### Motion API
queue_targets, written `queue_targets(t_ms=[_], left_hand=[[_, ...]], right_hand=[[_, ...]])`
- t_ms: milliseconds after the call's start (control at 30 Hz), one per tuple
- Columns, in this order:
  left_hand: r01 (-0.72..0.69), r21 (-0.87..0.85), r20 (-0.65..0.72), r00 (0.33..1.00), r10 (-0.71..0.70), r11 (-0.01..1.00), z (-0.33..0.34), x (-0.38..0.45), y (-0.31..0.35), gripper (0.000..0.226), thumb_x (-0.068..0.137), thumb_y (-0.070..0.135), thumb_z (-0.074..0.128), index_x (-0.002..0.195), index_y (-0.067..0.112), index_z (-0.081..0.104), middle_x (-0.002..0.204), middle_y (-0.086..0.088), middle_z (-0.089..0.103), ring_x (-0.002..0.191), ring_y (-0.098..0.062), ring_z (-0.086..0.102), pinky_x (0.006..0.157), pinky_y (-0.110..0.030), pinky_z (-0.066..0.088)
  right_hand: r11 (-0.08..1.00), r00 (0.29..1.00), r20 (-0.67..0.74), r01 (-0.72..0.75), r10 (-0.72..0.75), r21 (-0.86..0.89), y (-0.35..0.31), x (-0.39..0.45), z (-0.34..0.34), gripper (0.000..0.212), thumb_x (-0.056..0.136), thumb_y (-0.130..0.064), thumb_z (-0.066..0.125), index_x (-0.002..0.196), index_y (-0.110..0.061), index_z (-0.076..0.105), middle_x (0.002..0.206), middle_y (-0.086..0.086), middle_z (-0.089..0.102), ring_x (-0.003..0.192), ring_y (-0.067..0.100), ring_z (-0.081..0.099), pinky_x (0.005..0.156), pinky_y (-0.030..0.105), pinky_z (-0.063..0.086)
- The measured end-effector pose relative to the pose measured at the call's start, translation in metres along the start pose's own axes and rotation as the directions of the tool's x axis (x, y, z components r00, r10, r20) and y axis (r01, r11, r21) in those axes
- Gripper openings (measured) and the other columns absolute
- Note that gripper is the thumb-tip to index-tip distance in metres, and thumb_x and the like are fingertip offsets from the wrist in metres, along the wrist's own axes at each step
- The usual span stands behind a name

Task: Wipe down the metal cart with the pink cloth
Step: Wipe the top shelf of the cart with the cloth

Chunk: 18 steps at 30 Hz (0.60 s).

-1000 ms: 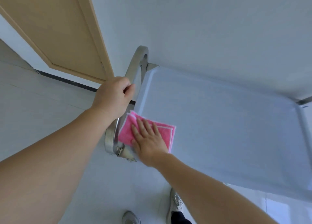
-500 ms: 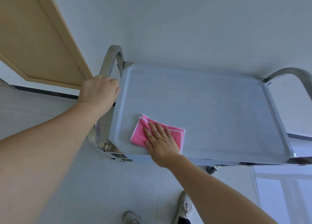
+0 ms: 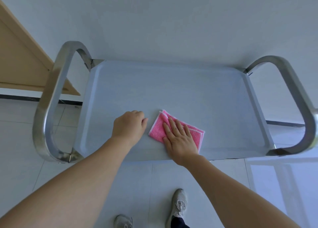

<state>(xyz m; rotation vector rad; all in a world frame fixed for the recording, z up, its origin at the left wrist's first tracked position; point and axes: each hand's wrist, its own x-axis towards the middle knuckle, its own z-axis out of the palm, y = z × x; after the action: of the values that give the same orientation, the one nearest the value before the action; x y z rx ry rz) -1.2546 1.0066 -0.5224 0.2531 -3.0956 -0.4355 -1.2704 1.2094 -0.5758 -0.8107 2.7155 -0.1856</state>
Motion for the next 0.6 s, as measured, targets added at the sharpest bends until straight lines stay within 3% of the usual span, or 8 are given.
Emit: queue_targets(t_ms=[367, 600], left_hand=[[-0.093, -0.041, 0.066, 0.993, 0.096, 0.995, 0.030, 0.027, 0.090, 0.029, 0.093, 0.032, 0.045, 0.069, 0.017, 0.040, 0.078, -0.005, 0.058, 0.077, -0.027, 0.053, 0.055, -0.030, 0.030], [-0.151, -0.064, 0.084, 0.984, 0.156, 0.986, 0.044, 0.042, 0.145, 0.028, 0.093, 0.033, 0.044, 0.070, 0.017, 0.041, 0.079, -0.003, 0.058, 0.078, -0.025, 0.053, 0.056, -0.028, 0.032]], right_hand=[[0.988, 0.987, -0.024, -0.157, 0.157, -0.002, 0.139, -0.028, -0.020, 0.055, 0.091, -0.054, 0.000, 0.140, -0.037, -0.018, 0.152, -0.013, -0.019, 0.137, 0.005, -0.019, 0.114, 0.034, -0.014], [0.966, 0.967, -0.021, -0.252, 0.254, 0.060, 0.203, -0.040, -0.034, 0.051, 0.097, -0.047, 0.009, 0.144, -0.037, -0.008, 0.156, -0.013, -0.010, 0.143, 0.009, -0.011, 0.117, 0.034, -0.008]])
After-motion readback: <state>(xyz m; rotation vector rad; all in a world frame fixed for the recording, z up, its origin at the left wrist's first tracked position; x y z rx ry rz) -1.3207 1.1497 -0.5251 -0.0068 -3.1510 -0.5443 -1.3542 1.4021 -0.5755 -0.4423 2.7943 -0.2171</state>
